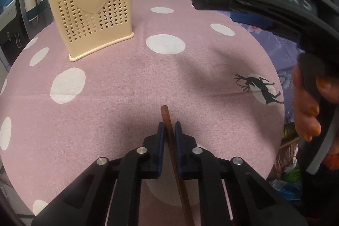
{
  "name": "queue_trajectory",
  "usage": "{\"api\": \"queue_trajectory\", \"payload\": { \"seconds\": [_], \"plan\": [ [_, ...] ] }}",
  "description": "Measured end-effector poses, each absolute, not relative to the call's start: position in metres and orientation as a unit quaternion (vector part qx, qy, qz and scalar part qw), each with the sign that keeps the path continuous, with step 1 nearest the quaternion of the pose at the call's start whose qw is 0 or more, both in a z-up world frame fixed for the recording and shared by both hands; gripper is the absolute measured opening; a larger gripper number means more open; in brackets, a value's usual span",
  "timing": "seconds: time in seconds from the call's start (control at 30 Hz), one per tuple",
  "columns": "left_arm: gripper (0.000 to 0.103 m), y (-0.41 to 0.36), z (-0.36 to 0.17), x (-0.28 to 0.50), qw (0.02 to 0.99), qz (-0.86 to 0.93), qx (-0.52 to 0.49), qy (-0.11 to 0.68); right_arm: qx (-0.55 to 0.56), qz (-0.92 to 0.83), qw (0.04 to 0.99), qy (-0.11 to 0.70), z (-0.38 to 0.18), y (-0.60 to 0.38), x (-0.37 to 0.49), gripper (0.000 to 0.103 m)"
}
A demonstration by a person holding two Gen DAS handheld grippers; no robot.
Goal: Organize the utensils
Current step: 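Withdraw the open right tool while the left tool carries the chopstick back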
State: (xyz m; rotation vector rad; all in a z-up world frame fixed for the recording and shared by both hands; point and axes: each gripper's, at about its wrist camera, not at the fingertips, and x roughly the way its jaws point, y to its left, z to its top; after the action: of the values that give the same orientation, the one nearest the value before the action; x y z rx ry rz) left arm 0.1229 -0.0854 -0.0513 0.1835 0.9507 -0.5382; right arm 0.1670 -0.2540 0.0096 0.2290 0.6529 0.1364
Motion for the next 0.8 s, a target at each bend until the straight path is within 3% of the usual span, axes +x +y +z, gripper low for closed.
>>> {"api": "queue_trajectory", "payload": {
  "seconds": [0.47, 0.8],
  "plan": [
    [0.009, -0.097, -0.048, 0.140, 0.860, -0.247, 0.079, 0.439, 0.132, 0.057, 0.937, 0.319, 0.006, -0.266, 0.157, 0.076],
    [0.008, -0.065, 0.014, 0.152, 0.889, -0.261, 0.016, 0.375, 0.148, 0.069, 0.938, 0.306, 0.011, -0.267, 0.152, 0.072]
  ]
}}
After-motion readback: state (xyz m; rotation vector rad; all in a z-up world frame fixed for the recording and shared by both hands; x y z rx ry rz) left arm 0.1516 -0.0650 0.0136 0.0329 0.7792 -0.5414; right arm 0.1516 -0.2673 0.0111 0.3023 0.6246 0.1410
